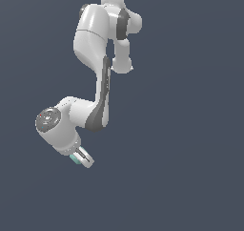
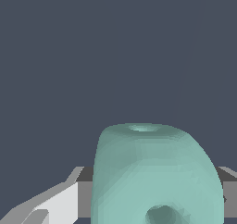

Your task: Pick up the object and move it to a goal position.

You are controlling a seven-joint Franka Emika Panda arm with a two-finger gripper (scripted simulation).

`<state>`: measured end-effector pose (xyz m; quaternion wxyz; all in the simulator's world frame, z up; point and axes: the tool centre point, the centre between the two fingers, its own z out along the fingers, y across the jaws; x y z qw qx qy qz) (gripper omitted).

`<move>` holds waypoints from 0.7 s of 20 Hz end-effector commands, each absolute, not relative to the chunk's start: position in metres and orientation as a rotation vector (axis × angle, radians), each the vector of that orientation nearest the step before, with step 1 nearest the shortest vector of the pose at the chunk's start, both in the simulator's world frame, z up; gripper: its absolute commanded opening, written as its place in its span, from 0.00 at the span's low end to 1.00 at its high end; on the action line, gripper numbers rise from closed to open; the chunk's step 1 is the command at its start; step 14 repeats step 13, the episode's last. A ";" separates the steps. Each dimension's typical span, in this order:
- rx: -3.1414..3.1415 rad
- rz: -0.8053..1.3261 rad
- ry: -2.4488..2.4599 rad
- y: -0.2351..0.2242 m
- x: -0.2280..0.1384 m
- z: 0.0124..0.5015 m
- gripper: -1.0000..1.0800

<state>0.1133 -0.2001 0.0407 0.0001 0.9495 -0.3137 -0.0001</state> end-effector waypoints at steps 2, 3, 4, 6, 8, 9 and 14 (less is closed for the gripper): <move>2.983 0.000 -0.984 -0.207 0.119 0.041 0.00; 2.983 0.000 -0.984 -0.208 0.121 0.041 0.00; 2.983 0.000 -0.984 -0.209 0.122 0.041 0.00; 2.983 0.000 -0.985 -0.212 0.123 0.041 0.00; 2.983 0.000 -0.985 -0.213 0.125 0.041 0.00; 2.983 0.000 -0.985 -0.214 0.125 0.041 0.00; 2.983 0.000 -0.985 -0.214 0.126 0.041 0.00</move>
